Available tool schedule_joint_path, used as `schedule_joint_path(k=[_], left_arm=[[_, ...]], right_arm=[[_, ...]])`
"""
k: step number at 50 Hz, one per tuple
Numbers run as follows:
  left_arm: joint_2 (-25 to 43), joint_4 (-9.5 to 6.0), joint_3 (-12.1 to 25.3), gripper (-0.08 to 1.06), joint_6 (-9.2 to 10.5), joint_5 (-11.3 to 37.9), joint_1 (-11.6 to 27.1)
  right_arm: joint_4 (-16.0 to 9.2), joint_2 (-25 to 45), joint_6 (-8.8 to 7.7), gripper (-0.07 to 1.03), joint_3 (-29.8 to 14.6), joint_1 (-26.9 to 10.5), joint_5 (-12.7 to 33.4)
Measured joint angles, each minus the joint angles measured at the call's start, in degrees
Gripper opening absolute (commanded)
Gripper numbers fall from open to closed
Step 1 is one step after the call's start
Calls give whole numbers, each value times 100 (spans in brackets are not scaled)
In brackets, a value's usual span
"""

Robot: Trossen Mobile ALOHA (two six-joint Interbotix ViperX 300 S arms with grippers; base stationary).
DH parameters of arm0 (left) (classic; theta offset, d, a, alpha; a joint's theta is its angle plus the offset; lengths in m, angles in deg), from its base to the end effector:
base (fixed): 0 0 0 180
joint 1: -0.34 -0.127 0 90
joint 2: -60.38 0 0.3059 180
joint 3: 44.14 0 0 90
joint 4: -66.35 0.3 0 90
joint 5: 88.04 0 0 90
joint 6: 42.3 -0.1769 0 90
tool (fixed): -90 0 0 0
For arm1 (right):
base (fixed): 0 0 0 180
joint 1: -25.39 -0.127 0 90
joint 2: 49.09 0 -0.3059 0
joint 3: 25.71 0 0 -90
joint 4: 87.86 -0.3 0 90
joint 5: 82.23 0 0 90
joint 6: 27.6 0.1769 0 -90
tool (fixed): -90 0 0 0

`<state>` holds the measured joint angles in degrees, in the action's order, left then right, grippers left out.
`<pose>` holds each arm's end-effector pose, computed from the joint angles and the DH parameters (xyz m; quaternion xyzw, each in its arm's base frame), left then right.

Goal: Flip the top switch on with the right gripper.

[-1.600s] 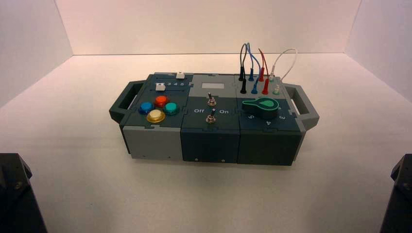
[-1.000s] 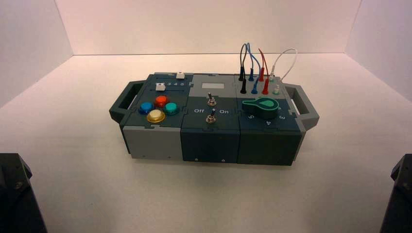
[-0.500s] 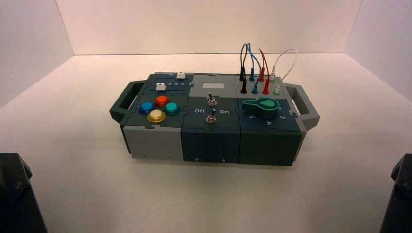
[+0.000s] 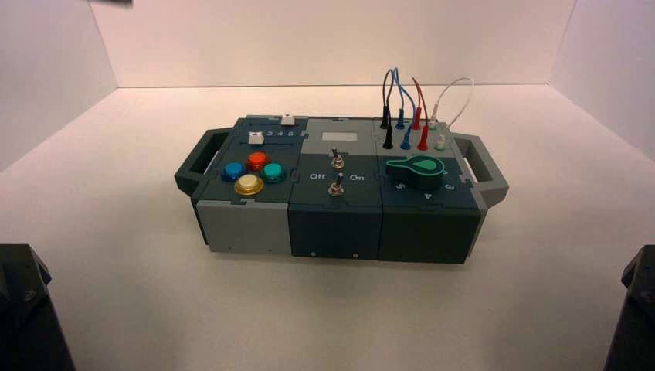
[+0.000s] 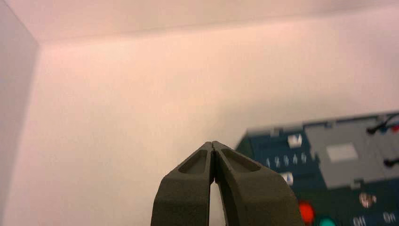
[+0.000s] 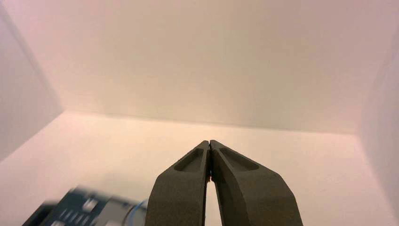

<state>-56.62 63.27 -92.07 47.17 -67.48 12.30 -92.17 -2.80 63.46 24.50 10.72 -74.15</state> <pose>0.2672 -0.0600 0.1753 0.0145 0.3545 -0.0989 0.9297 0.2490 0.0671 0.2697 0.0302 0.1317 0.1258 0.9828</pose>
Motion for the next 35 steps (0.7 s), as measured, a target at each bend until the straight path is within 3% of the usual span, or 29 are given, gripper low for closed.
schedule_joint_path(k=[6, 16, 28, 35], left_arm=[[343, -123, 105, -3, 26, 290, 9], [976, -501, 360, -3, 26, 756, 26], [1327, -659, 475, -3, 26, 861, 149], [1916, -861, 624, -3, 141, 888, 519]], right_arm=[[-26, 246, -9, -2, -132, -272, 290], [-141, 756, 0, -2, -387, -782, 773], [-343, 1063, 0, -2, -554, -1028, 1090], [-580, 1433, -9, -2, -712, -1204, 1345]])
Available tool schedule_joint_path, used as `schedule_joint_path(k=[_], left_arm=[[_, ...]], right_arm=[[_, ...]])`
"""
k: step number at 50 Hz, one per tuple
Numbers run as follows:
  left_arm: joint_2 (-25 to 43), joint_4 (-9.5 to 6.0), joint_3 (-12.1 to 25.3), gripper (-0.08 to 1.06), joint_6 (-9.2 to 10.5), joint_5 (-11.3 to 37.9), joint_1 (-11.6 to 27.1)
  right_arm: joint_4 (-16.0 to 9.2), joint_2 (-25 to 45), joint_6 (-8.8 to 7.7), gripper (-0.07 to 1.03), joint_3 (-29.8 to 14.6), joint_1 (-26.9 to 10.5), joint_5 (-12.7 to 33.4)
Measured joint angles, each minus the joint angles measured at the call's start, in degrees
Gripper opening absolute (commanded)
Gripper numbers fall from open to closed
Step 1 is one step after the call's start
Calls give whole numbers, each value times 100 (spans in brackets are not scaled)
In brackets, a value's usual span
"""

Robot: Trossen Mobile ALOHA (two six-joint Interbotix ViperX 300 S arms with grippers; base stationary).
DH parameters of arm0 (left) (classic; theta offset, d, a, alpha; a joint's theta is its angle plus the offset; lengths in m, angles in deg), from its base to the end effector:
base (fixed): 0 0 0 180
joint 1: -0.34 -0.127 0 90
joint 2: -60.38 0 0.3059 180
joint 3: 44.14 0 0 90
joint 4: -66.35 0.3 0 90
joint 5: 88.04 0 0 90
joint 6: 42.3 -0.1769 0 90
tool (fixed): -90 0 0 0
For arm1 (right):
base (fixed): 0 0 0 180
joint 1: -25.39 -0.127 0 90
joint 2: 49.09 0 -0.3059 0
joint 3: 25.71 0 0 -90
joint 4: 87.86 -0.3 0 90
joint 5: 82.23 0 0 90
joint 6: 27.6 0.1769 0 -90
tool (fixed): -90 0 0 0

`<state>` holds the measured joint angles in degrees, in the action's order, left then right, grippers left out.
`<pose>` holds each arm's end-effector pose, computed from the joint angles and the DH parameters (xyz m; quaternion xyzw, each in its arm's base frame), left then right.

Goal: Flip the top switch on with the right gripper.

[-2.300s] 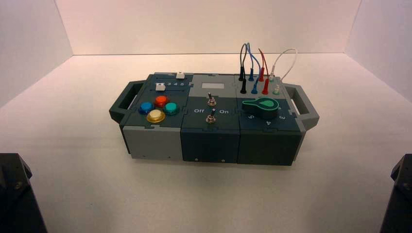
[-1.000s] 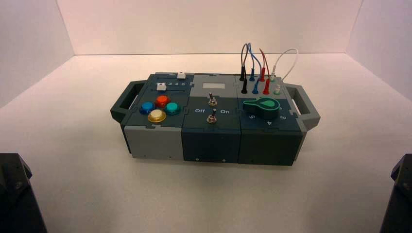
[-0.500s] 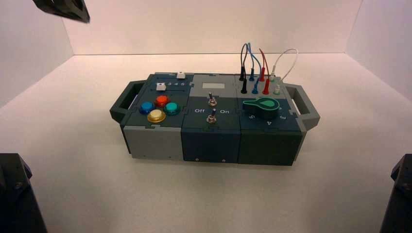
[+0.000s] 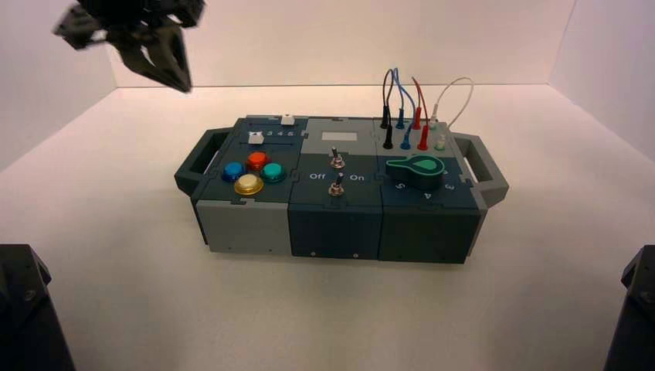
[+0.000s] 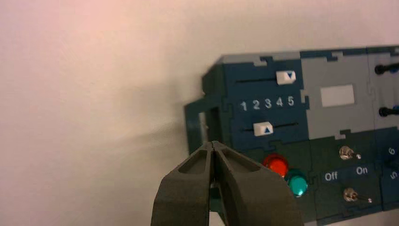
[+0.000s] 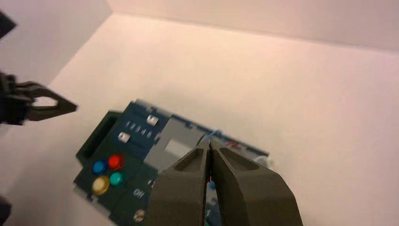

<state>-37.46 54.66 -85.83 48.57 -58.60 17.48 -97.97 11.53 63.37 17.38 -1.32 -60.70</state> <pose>0.2700 -0.1017 0.1064 -0.0292 0.5322 -0.1183 0.8378 0.2504 0.1388 0.2214 0.0237 0.3156 0.2225 0.9221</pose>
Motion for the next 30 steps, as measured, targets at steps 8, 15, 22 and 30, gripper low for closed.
schedule_joint_path(k=[8, 15, 22, 30], left_arm=[[1178, -141, 396, -3, 88, 9, 448], [1679, -149, 554, -3, 97, 9, 475], [2021, -141, 703, -3, 97, 18, 466], [2109, -132, 809, -3, 97, 18, 483]], right_arm=[[-554, 870, 9, -2, -396, -308, 299], [-756, 1283, 0, -2, -571, -396, 352], [-809, 1556, 0, -2, -650, -439, 352], [-817, 1696, 9, -2, -721, -439, 334]])
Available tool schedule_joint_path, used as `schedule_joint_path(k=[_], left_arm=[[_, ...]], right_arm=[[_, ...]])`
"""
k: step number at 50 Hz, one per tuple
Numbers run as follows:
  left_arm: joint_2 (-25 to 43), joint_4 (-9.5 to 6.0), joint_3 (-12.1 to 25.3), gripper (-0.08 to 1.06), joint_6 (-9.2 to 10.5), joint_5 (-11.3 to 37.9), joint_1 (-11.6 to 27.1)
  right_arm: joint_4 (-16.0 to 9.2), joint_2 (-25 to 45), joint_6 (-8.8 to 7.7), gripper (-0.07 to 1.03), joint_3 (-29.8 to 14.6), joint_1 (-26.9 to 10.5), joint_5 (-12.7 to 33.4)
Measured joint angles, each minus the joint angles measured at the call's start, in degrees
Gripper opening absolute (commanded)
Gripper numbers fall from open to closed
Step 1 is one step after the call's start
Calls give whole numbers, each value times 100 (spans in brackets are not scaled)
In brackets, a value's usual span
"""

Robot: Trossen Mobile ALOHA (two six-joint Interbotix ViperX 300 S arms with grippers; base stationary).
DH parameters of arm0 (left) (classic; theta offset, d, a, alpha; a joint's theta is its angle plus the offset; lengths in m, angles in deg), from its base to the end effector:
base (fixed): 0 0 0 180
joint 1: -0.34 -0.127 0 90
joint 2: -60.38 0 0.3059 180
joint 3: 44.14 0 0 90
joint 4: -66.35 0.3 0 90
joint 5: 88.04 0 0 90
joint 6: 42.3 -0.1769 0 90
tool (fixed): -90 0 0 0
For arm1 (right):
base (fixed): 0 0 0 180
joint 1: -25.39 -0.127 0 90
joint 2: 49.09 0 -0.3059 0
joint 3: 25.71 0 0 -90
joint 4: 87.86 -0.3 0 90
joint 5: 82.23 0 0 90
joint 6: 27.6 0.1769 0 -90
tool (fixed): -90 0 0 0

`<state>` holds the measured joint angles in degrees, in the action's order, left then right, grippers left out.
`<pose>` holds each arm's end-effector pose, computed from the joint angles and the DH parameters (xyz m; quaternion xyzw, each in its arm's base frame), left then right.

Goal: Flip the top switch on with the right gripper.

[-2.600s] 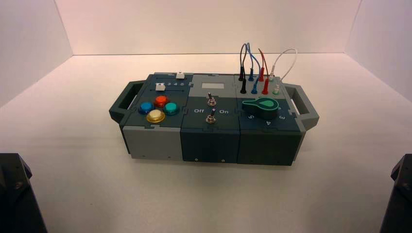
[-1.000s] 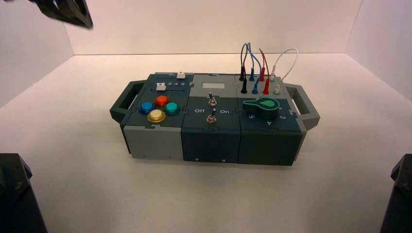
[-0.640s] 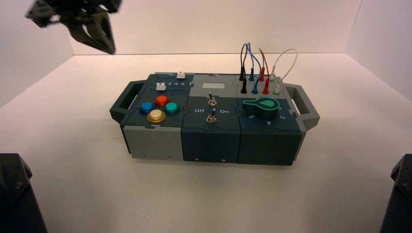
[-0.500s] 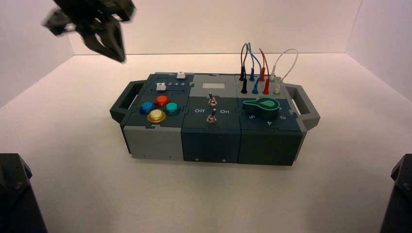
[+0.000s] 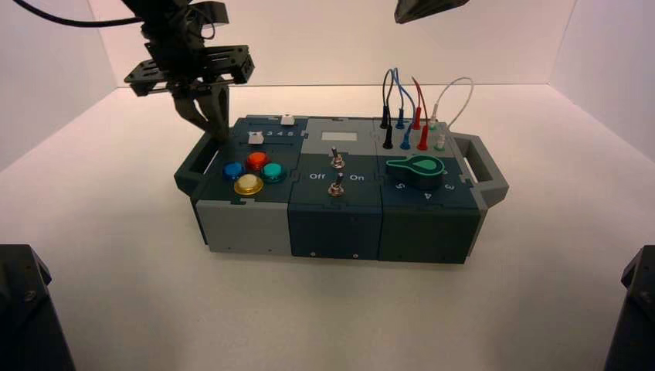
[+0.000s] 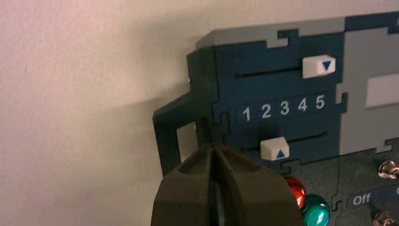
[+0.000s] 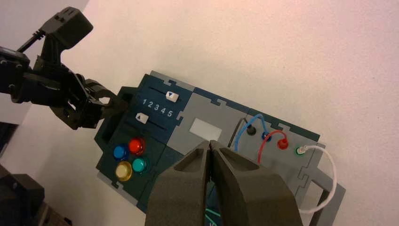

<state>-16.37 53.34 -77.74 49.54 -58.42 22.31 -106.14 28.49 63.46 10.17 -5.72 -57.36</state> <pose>0.2878 -0.1373 0.0354 -0.0051 0.6270 -0.1220 0.7694 0.2692 0.1897 0.1776 0.0527 0.4342 0.2394 0.8668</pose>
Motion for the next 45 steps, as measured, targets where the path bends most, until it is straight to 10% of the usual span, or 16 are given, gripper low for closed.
schedule_joint_path(k=[45], left_arm=[[53, 501, 88, -3, -26, 615, -88]], right_arm=[[-88, 606, -9, -2, -88, -9, -193]])
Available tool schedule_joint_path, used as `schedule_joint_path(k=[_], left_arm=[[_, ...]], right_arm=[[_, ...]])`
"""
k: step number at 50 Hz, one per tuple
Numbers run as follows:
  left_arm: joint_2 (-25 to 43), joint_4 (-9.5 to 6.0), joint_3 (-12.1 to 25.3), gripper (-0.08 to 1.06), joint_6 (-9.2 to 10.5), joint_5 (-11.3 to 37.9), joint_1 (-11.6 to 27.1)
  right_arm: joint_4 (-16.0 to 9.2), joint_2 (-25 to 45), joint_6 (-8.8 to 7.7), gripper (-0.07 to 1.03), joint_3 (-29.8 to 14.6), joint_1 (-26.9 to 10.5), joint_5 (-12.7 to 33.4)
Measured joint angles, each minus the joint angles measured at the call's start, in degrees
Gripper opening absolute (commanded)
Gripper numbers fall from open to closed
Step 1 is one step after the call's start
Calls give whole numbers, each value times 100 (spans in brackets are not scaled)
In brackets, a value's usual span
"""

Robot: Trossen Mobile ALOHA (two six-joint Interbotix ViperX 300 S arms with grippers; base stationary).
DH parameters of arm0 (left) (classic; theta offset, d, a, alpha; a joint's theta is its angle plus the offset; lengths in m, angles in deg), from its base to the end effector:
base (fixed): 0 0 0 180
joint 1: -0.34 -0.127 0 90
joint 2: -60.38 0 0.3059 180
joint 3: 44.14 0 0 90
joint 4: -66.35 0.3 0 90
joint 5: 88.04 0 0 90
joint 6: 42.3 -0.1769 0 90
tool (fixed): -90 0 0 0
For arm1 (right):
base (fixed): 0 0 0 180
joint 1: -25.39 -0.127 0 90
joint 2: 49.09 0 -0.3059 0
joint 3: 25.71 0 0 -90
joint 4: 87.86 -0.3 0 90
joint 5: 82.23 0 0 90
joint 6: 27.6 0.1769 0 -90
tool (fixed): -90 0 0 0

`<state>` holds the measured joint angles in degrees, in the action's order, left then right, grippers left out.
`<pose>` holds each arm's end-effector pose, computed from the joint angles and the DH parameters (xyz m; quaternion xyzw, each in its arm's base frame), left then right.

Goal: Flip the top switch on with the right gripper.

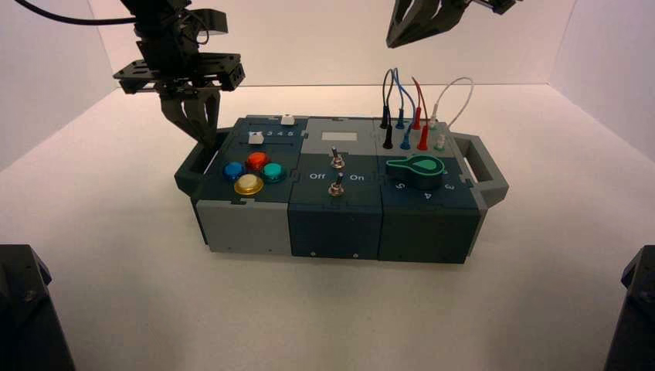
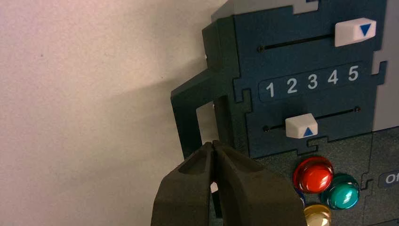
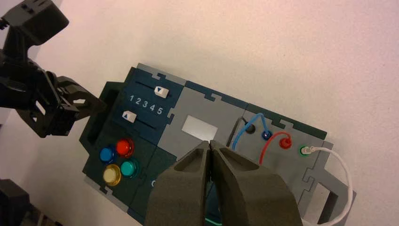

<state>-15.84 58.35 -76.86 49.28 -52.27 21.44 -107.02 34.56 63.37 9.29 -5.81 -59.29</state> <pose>0.2783 -0.1228 0.0319 0.0417 0.6596 -0.1221 0.7405 0.2801 0.1961 0.1519 0.0520 0.4599 0.2269 0.8569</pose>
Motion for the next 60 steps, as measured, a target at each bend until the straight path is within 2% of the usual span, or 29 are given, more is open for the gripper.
schedule_joint_path(k=[7, 16, 25, 35, 41, 60], left_arm=[[123, -9, 0, -3, 0, -88, 18], [281, -9, 26, -3, -9, -123, 26], [369, -18, 70, -3, -18, -141, 35], [439, -18, 105, -3, -18, -141, 35], [483, -18, 114, -3, -18, -149, 35], [571, -18, 149, -3, -18, -141, 35]], right_arm=[[-141, 132, 0, -2, -88, -35, -9], [-202, 360, 0, -2, -123, -158, -9], [-387, 729, 0, -2, -132, -413, 0], [-729, 1063, 0, -2, -229, -615, 132], [-853, 1099, 0, -2, -281, -615, 211], [-1503, 1169, 0, -2, -343, -615, 501]])
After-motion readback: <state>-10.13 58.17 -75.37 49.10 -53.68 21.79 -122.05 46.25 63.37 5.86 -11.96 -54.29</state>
